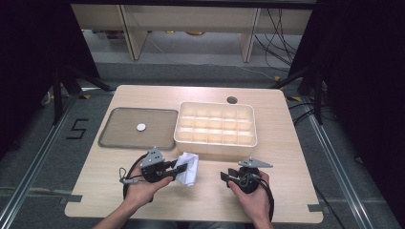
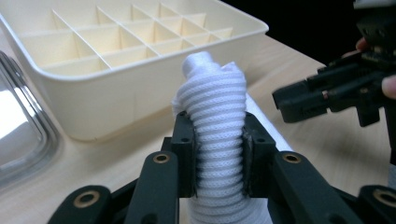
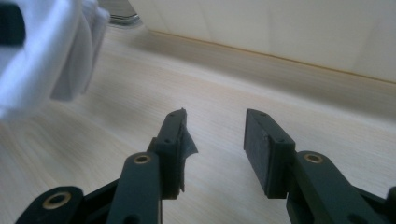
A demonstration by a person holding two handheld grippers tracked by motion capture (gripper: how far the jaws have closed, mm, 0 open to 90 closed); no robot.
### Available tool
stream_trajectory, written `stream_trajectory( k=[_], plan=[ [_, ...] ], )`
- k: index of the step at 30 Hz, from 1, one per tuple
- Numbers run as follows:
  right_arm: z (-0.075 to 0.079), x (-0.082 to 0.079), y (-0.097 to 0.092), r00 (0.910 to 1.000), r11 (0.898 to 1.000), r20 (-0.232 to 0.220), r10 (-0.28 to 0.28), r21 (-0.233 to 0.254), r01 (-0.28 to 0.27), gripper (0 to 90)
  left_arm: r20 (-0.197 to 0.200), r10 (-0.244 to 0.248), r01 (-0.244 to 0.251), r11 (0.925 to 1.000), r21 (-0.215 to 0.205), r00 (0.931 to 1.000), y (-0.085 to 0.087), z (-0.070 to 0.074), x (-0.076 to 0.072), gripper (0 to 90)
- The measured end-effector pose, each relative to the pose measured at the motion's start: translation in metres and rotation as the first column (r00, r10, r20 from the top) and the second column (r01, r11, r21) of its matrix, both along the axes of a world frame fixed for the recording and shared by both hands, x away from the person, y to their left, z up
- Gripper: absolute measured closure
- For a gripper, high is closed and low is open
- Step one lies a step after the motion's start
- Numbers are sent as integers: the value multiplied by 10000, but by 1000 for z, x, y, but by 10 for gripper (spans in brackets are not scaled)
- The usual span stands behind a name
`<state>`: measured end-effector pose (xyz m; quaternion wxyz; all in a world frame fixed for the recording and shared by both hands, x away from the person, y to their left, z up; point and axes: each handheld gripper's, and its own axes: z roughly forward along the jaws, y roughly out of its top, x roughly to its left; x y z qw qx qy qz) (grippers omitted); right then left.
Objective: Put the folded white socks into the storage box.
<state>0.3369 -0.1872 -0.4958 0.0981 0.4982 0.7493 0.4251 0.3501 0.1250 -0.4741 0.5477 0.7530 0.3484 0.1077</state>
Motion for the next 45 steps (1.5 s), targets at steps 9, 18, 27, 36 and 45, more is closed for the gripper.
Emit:
stream_trajectory(
  k=[9,18,27,36,45],
  plan=[
    [-5,-7,-18,9994,9996,351,-68,276,58,593,880,423,-426,9991,15,9952,6,17,15,708],
    [-10,-11,-21,9987,9994,403,-325,120,320,593,1650,643,-639,9979,-78,9842,9,40,29,707],
    [-10,-11,-21,9985,9992,433,-343,224,334,590,2060,1094,-1089,9940,-137,9724,7,51,57,706],
    [-10,-10,-22,9976,9988,560,-395,305,379,590,2116,1310,-1415,9893,355,9685,-4,44,91,705],
    [-11,-11,-19,9986,9987,472,-249,467,227,590,1823,1524,-1753,9776,1167,9714,-20,29,112,705]
  ],
)
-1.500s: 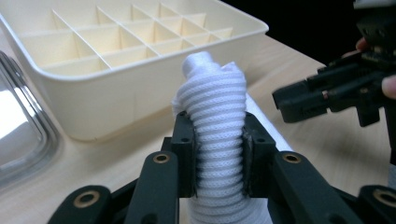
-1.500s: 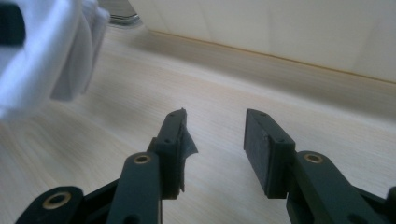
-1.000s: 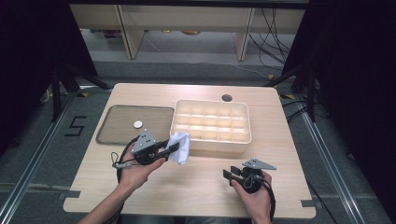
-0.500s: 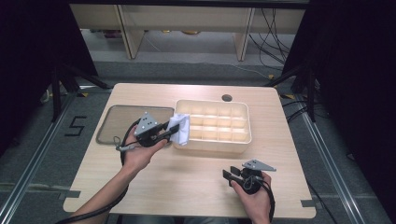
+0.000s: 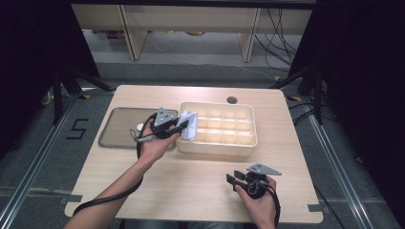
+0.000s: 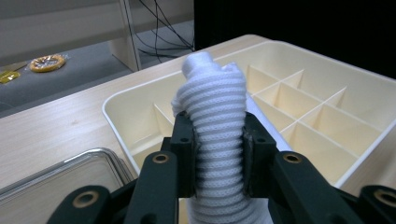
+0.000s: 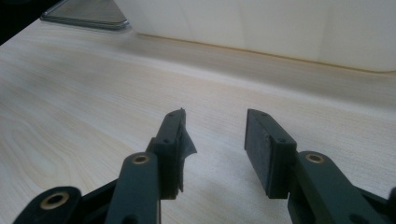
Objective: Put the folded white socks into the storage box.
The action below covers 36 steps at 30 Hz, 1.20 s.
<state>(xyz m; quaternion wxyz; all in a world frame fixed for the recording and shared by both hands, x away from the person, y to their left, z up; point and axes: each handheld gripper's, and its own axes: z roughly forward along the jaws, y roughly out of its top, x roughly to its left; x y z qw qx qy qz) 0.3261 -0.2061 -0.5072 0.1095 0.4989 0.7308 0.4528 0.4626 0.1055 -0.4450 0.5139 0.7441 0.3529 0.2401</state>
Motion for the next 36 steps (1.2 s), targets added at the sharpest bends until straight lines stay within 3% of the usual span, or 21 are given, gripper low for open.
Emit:
stream_trajectory(
  k=[4,6,10,12,13,14,15,17,18,20,23,25,26,27,29,32,33,36],
  plan=[
    [0,-1,-2,9999,10000,113,-48,56,48,591,-13,38,-37,9990,444,10000,-6,-5,0,705],
    [1,-3,0,9992,9991,-307,-266,316,276,591,43,66,-68,9980,622,10000,-7,-7,1,705],
    [0,-1,-1,10000,10000,53,16,73,-16,591,191,217,-239,9922,1226,9996,-6,-8,3,705],
    [2,-3,0,9994,9997,-269,-210,144,214,592,236,273,-304,9892,1431,9993,-6,-9,4,705],
    [1,-1,-1,10000,10000,42,-38,-20,38,592,237,247,-279,9890,1451,9994,-6,-9,4,705],
    [0,0,-1,9999,10000,102,-7,68,6,592,501,185,-269,9847,1720,9986,-5,-9,5,704],
    [0,0,-1,10000,10000,76,15,68,-16,592,383,254,-318,9838,1766,9989,-6,-10,4,705],
    [1,-1,-1,10000,10000,13,-24,16,24,593,632,160,-281,9803,1953,9979,-6,-10,5,705],
    [2,-3,1,9993,9995,-303,-206,224,213,593,670,171,-302,9794,1995,9976,-6,-10,5,704],
    [2,-2,-1,9999,10000,99,-77,-32,78,593,508,231,-325,9807,1927,9984,-8,-11,4,705],
    [0,-1,-1,9999,9999,137,-6,126,4,593,520,263,-357,9812,1895,9983,-10,-11,4,705],
    [1,-1,-1,9999,9999,137,11,164,-13,593,734,168,-322,9765,2132,9972,-9,-12,5,704],
    [1,-1,-1,10000,9997,83,44,220,-46,593,544,244,-348,9791,2005,9982,-9,-13,4,704],
    [1,-1,-1,10000,9998,89,38,213,-40,593,679,157,-302,9754,2185,9976,-9,-13,5,704],
    [1,-1,-2,9999,9998,128,35,191,-37,593,444,211,-303,9757,2170,9988,-9,-13,3,704],
    [1,-1,-1,9999,9999,171,-6,112,4,593,482,179,-287,9719,2337,9987,-10,-12,5,702],
    [1,-1,-1,9999,9999,161,-2,119,0,594,356,105,-195,9644,2636,9993,-10,-10,6,701],
    [1,-1,-1,9997,9999,254,2,115,-5,593,66,109,-122,9624,2714,9999,-12,-9,7,699]
  ],
)
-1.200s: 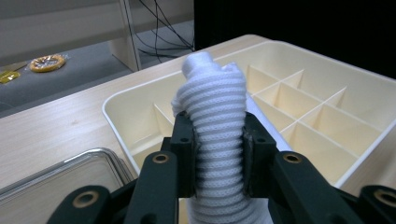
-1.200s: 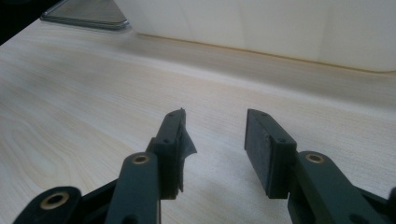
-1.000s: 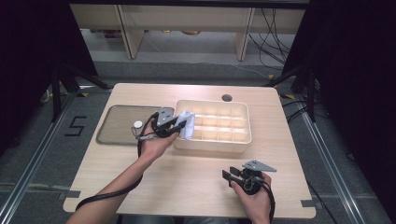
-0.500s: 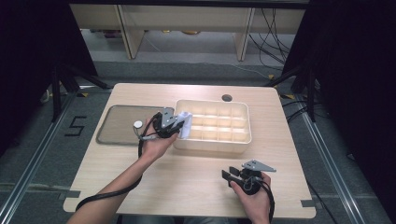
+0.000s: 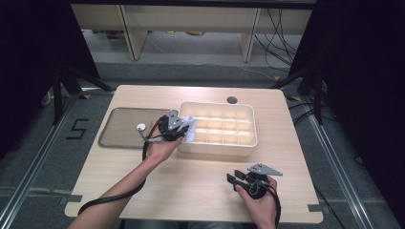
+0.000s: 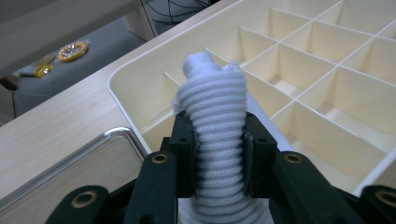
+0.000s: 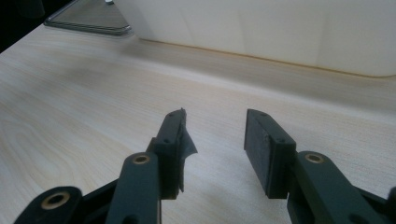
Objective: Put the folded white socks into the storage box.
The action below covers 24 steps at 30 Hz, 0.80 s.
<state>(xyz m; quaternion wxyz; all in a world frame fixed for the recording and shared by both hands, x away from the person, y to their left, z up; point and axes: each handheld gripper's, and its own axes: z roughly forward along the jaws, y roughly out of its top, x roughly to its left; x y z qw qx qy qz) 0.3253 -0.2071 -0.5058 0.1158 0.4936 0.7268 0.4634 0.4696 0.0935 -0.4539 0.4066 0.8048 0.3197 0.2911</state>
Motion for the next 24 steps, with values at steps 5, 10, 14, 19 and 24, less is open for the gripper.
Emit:
stream_trajectory(
  k=[5,10,14,19,24],
  plan=[
    [0,0,-1,9999,10000,-136,5,-26,-5,595,-480,-47,66,9992,392,9988,1,3,1,694],
    [2,-1,-1,9997,9999,-232,-115,-127,112,595,-850,-7,54,9984,554,9964,-1,8,1,683],
    [1,0,-1,9999,10000,-101,-33,1,33,595,-1101,94,-70,9997,217,9939,-1,9,1,669],
    [1,0,-1,9999,10000,-119,-44,-30,43,595,-1503,91,-43,9995,322,9886,0,14,0,652],
    [1,0,-1,9999,10000,-99,-29,13,29,595,-1799,128,-130,9999,3,9836,1,19,0,622]
  ],
)
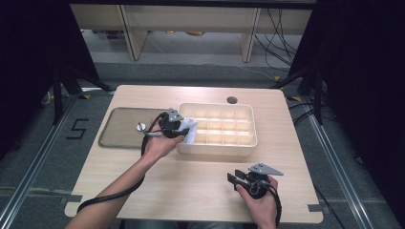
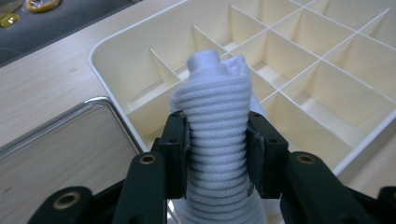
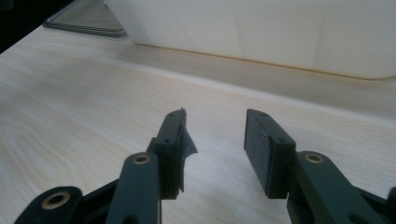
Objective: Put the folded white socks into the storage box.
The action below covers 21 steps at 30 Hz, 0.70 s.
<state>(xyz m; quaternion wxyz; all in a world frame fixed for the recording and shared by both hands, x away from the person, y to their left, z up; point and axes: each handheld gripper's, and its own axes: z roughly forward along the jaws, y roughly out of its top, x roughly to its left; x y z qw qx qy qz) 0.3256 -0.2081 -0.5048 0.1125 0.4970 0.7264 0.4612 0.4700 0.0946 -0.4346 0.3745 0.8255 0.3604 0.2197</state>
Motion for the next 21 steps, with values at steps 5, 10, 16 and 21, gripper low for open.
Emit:
stream_trajectory(
  k=[5,10,16,21],
  plan=[
    [0,0,-1,10000,10000,-5,-38,-32,38,595,-551,192,-209,9993,-317,9983,2,8,-3,599],
    [0,0,0,10000,10000,-10,1,-39,-1,594,-949,196,-200,9998,-27,9953,2,12,-5,618],
    [1,0,0,10000,10000,-44,-36,-32,36,595,-1298,449,-480,9986,-216,9905,3,10,-3,668],
    [1,0,0,9999,10000,-130,-26,33,26,595,-1639,639,-685,9974,-224,9844,0,8,0,703]
  ],
)
